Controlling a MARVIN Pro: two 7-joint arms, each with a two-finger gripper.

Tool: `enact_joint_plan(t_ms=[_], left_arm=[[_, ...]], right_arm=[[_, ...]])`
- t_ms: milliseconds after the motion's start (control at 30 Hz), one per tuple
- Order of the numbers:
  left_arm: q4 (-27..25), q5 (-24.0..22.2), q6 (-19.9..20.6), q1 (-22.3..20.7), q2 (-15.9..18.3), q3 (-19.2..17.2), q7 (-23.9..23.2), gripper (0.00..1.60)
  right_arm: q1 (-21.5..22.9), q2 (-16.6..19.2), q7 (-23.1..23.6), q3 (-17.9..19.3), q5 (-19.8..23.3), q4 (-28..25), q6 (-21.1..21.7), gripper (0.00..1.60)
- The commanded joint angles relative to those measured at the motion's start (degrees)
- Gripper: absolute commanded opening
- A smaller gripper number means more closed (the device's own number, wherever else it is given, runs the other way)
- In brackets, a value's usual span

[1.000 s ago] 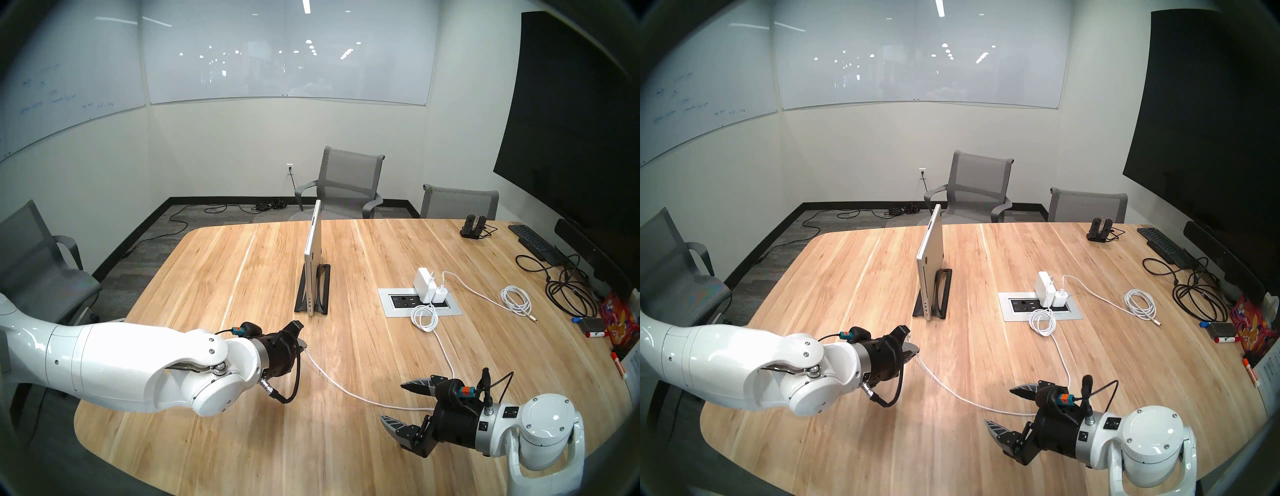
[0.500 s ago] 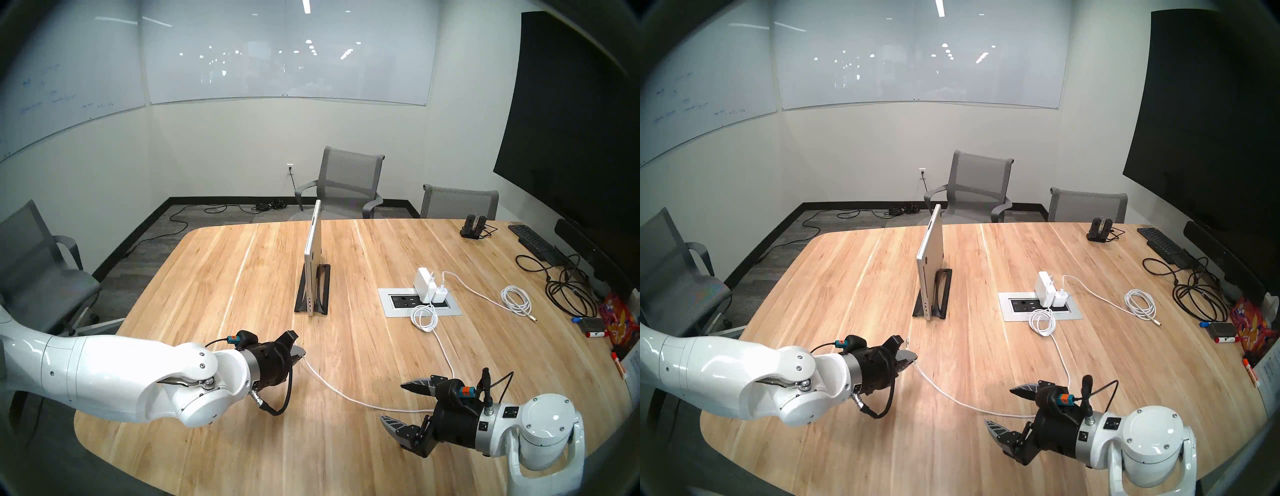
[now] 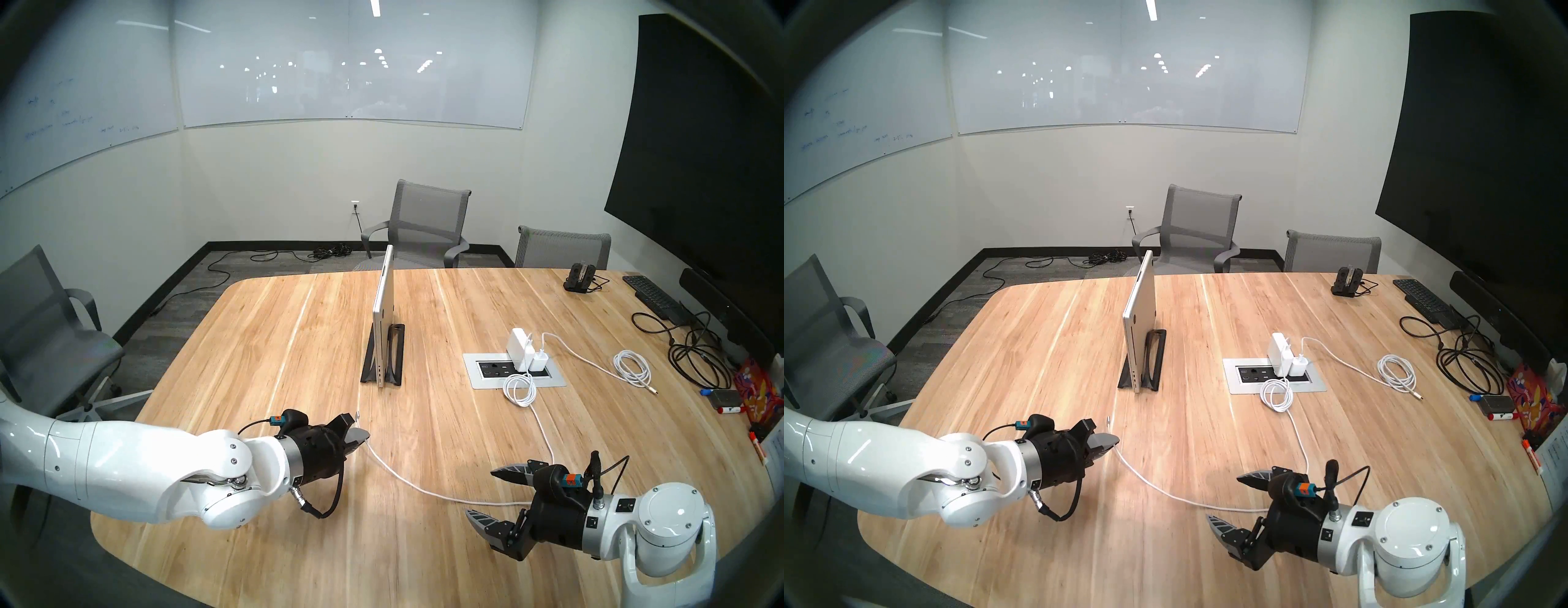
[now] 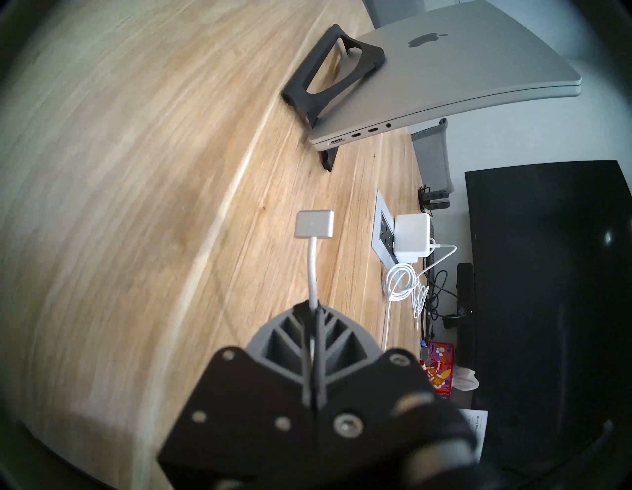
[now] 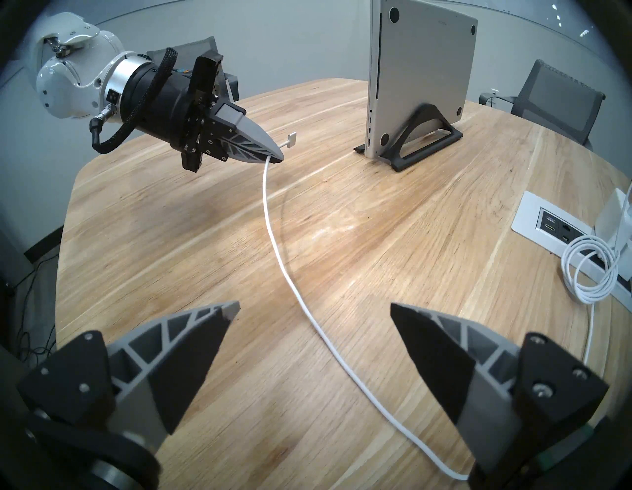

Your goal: Plug the charging cable into the port of a MacBook

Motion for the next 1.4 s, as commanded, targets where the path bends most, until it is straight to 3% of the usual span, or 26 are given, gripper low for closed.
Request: enact_joint_plan(t_ms=[0,567,867,1233,1367], left_arm=[[0.30,2.28,2.49,-0.03,1.43,-0.01,-5.01,0.00],[3.12,7.20,6.70,0.15,1.87,0.84,-10.83,0.00],[3.09,8.23,7.62,-0.12,1.83,0.93,-11.35,0.00],[4.71,8.29,9.62,0.00,0.00,0.53,-13.68,0.00],[7.08,7.44,9.79,0.41,-2.62,0.33,-14.00,0.00]], right_arm=[[0.05,0.06,0.06,0.15,0.06,-0.95,-0.01,1.60],[0.08,-0.03,0.15,0.18,-0.02,-0.95,-0.03,1.60],[0.09,-0.08,0.20,0.19,-0.06,-0.95,-0.04,1.60],[0.11,-0.15,0.27,0.21,-0.12,-0.95,-0.06,1.60],[0.13,-0.17,0.29,0.22,-0.14,-0.94,-0.08,1.60]])
